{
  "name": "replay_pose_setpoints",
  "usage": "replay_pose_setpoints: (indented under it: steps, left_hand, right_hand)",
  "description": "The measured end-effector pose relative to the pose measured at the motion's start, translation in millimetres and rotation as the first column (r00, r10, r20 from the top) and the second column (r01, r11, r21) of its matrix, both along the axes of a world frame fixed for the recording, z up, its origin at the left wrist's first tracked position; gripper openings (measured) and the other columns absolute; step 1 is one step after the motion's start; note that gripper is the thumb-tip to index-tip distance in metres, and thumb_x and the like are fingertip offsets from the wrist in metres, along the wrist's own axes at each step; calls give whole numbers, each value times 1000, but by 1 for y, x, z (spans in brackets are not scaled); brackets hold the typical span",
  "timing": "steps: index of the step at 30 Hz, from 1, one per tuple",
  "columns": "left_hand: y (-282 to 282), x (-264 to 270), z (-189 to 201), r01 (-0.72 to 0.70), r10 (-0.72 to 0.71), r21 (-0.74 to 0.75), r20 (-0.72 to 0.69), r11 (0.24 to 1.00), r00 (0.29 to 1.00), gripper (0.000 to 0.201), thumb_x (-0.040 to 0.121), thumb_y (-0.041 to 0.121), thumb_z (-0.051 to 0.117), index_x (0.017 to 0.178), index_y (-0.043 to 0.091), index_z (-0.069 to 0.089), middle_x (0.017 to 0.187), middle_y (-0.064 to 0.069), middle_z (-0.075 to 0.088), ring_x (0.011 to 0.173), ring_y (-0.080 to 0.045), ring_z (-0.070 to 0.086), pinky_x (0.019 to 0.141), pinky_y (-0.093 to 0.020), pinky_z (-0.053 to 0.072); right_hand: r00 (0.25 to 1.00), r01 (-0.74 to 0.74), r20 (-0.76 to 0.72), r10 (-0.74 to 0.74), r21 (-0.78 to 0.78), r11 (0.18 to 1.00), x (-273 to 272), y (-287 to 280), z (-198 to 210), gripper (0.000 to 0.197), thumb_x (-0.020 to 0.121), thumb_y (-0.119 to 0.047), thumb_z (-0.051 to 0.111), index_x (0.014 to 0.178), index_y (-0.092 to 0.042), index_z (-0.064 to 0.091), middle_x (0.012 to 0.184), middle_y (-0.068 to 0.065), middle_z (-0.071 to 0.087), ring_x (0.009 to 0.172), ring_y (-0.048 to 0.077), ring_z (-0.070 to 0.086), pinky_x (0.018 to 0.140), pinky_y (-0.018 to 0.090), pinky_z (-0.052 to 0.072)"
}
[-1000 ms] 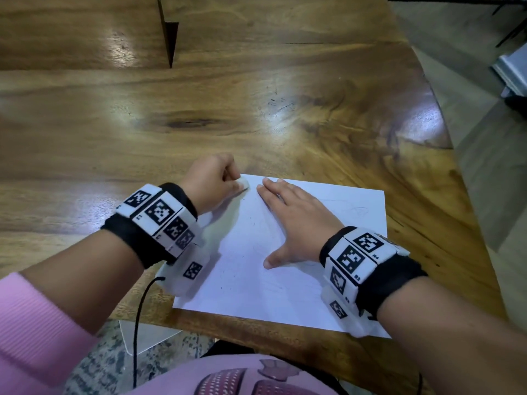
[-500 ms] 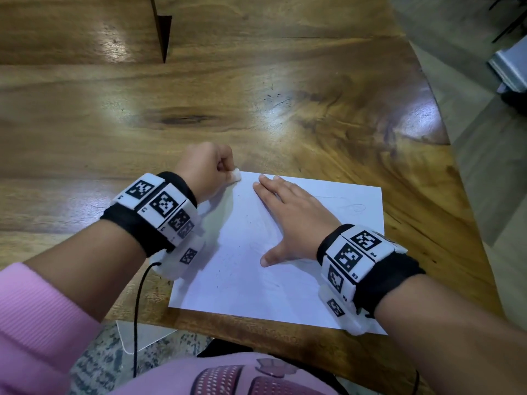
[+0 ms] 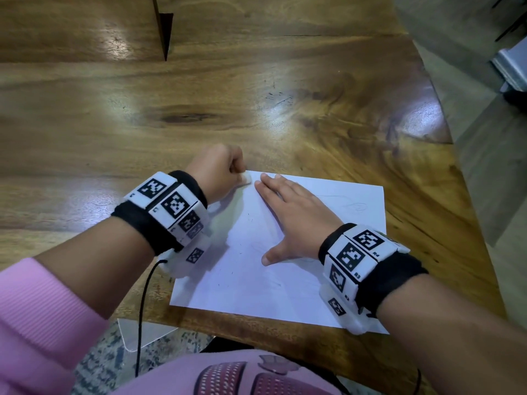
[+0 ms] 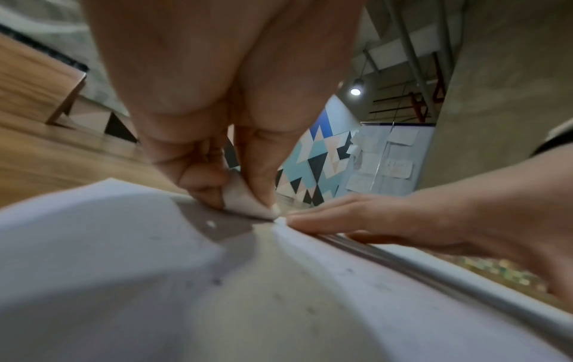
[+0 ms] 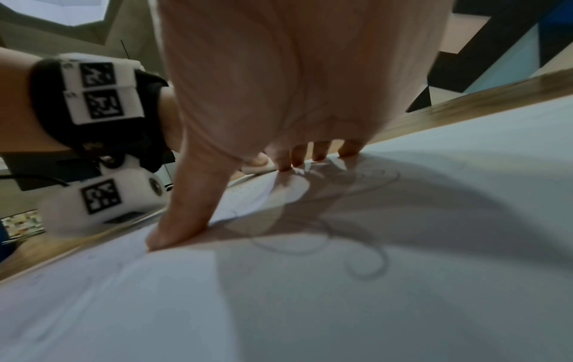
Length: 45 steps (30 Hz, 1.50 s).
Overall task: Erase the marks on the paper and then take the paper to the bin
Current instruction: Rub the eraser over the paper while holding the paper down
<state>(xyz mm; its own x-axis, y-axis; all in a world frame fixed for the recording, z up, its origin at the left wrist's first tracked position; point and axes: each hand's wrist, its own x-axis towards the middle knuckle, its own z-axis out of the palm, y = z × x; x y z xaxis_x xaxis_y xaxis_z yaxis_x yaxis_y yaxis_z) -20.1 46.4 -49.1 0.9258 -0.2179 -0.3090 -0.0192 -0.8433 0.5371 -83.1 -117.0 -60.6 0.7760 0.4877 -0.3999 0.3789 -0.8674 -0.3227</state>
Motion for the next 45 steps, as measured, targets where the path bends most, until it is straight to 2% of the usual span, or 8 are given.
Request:
replay_pose_setpoints:
  steps: [8, 15, 20, 25, 31, 36, 42, 45]
  left_hand:
    - [-8, -2, 1, 25, -41, 136, 117, 990, 992, 15, 79, 6, 63, 72, 14, 52, 76, -6, 56, 73, -23, 49, 61, -27, 35]
    - [-17, -2, 8, 7, -10, 46, 72, 999, 997, 15, 76, 12, 68, 69, 13, 55, 60, 6, 50, 67, -18, 48, 49, -20, 30]
    - [-9, -26, 6, 219, -214, 88, -59, 972, 975, 29, 74, 14, 71, 56, 23, 50, 65, 2, 54, 70, -20, 50, 62, -24, 38]
    - [-16, 3, 10, 48, -50, 22, 53, 999, 997, 11, 75, 14, 71, 78, 6, 64, 71, -2, 62, 70, -21, 54, 53, -14, 33]
    - [-7, -31, 7, 311, -299, 89, -126, 946, 946, 22, 73, 21, 72, 63, 20, 54, 56, 12, 46, 57, -9, 43, 50, -11, 30]
    - [-20, 4, 13, 93, -98, 74, 67, 993, 993, 10, 76, 16, 69, 80, 8, 63, 68, 4, 55, 68, -17, 48, 50, -19, 30]
    - [-8, -35, 3, 308, -301, 66, -97, 949, 949, 16, 74, 17, 71, 65, 17, 58, 60, 6, 51, 62, -15, 45, 54, -19, 33]
    - [-15, -13, 7, 159, -163, 92, 42, 983, 986, 6, 75, 12, 69, 75, 12, 63, 65, 4, 51, 70, -18, 46, 55, -23, 33]
  right_hand:
    - [999, 40, -18, -40, -2, 999, -2, -11, 4, 126, 64, -56, 76, 150, -18, -7, 158, -7, -15, 144, 10, -13, 112, 19, -9]
    - [999, 18, -32, -19, -7, 1000, 1, -21, 2, 126, 63, -58, 76, 150, -21, -7, 157, -10, -14, 145, 10, -13, 116, 23, -7]
    - [999, 18, -31, -19, -13, 1000, 0, -22, 1, 126, 63, -58, 76, 150, -20, -8, 157, -9, -15, 145, 11, -13, 117, 25, -7]
    - [999, 25, -34, -25, -2, 1000, 0, -21, 1, 125, 63, -56, 76, 150, -21, -7, 157, -10, -14, 144, 10, -14, 115, 24, -8]
    - [999, 27, -33, -27, -6, 1000, 0, -21, 1, 127, 62, -56, 77, 150, -21, -7, 157, -10, -15, 144, 10, -13, 117, 25, -7]
    - [999, 19, -34, -20, -12, 1000, 1, -21, 2, 125, 64, -56, 76, 150, -21, -8, 157, -10, -15, 144, 10, -14, 116, 24, -8]
    - [999, 27, -33, -28, -7, 1000, 0, -21, 1, 126, 63, -55, 77, 150, -20, -8, 157, -9, -15, 144, 10, -14, 115, 25, -8]
    - [999, 24, -29, -24, -11, 1000, 0, -21, 0, 126, 63, -56, 77, 150, -20, -8, 157, -9, -15, 144, 11, -14, 116, 25, -8]
